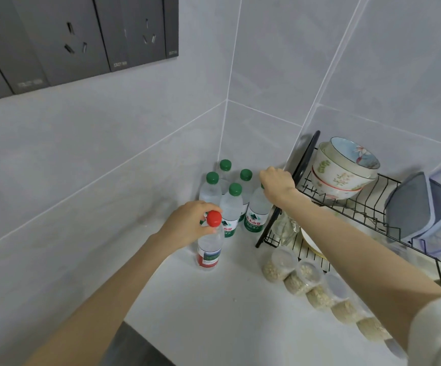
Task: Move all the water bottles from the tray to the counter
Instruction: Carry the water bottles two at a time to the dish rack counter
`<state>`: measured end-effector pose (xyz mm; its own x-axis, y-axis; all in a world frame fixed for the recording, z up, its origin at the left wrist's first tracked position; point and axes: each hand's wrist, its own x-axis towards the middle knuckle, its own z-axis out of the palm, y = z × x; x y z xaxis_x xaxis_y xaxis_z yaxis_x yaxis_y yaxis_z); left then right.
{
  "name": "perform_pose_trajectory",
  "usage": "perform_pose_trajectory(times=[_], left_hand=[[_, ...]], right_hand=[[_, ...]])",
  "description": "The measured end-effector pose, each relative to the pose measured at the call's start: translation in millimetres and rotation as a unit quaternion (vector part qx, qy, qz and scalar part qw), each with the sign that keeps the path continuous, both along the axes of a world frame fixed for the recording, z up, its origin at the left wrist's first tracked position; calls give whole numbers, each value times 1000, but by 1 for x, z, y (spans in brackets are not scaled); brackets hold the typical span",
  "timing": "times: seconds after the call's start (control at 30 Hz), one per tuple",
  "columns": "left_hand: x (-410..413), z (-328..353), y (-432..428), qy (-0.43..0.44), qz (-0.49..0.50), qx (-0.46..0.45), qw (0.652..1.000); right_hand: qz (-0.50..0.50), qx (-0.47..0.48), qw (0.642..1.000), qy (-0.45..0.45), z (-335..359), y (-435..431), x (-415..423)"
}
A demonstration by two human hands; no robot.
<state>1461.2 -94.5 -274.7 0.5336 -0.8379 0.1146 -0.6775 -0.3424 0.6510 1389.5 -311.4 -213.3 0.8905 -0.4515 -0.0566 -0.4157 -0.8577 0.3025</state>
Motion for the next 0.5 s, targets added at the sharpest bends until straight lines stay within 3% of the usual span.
perform_pose_trajectory(times=[0.37,0.43,0.5], left_hand=[[0,-11,8,105,19,9,994],[-1,-14,14,126,36,-1,991],[-1,-19,20,150,53,-13,987]], right_hand=[[55,-64,996,7,-6,1,-12],[76,-47,996,-31,-6,3,-15],[83,39,987,-128,-5,12,-20]])
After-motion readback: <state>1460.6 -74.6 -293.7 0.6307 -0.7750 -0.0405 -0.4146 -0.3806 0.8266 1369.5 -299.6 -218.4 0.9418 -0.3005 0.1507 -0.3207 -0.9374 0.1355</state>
